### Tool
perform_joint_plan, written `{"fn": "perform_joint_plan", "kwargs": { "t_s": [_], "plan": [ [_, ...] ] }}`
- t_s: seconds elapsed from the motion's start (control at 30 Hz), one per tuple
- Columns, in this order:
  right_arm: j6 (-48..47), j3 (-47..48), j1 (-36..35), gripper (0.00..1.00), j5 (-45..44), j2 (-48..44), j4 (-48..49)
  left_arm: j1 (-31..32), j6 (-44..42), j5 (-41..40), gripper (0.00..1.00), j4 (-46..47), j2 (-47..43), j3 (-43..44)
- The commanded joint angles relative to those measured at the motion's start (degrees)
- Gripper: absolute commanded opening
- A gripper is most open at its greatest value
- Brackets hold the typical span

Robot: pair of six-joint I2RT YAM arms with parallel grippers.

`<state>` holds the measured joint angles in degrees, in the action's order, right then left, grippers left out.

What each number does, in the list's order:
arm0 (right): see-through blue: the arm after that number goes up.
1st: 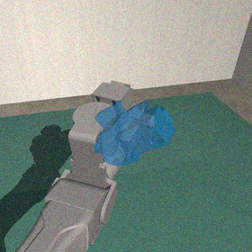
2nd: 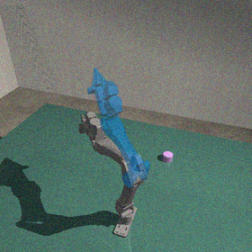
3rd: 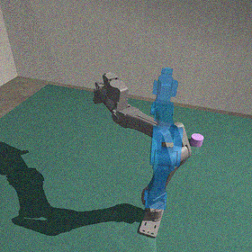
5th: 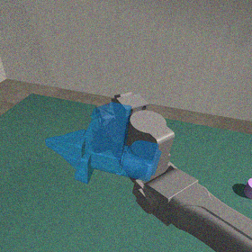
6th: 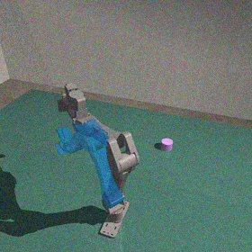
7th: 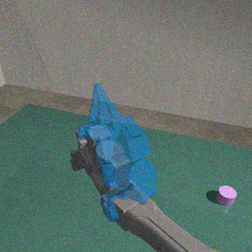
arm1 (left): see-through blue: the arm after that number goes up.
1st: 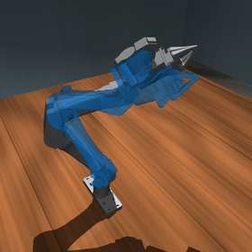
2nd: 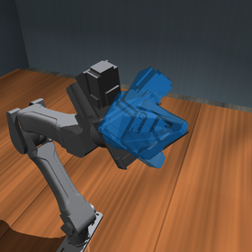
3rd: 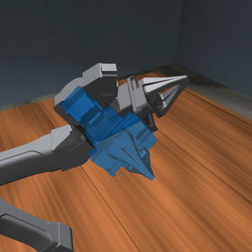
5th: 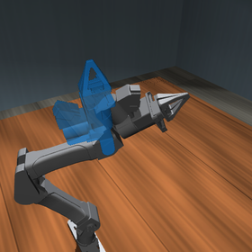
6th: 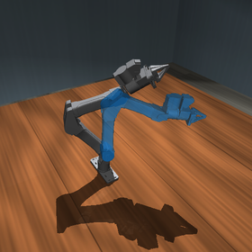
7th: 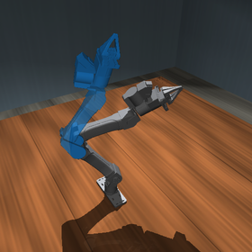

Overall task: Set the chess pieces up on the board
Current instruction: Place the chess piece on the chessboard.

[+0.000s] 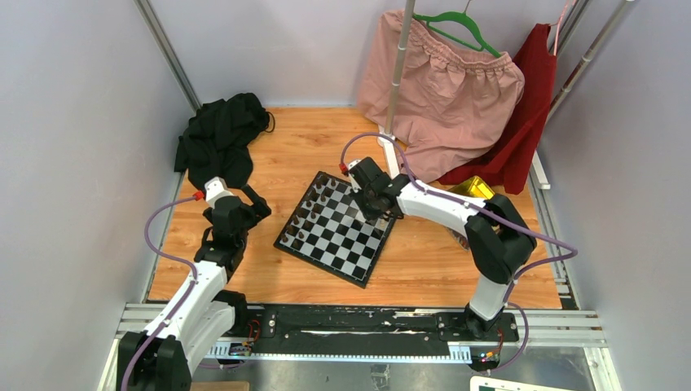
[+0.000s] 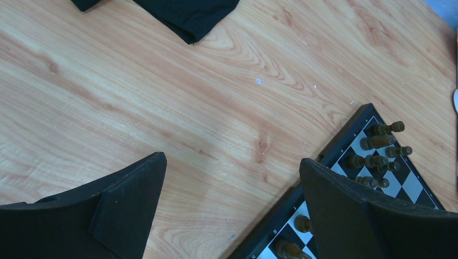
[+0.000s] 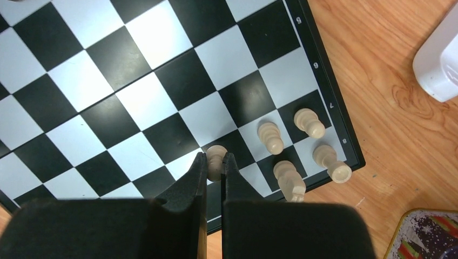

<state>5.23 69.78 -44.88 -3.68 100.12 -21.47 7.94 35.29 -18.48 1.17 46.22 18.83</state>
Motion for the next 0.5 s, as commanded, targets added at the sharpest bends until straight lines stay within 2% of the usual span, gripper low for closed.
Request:
{"fn": "perform_joint_plan", "kwargs": {
  "t_s": [0.0,0.47],
  "plan": [
    [1.72,-1.28,1.51,0.0,-1.66,-0.45,-1.38,-0.39,-0.6,-0.59,1.0,1.23,-0.17,-0.81],
    [2.27,-1.6,2.93,0.0,-0.33,1.49,-0.85,-0.39,-0.7,-0.5,1.0,1.2,-0.19,-0.59]
  ]
}}
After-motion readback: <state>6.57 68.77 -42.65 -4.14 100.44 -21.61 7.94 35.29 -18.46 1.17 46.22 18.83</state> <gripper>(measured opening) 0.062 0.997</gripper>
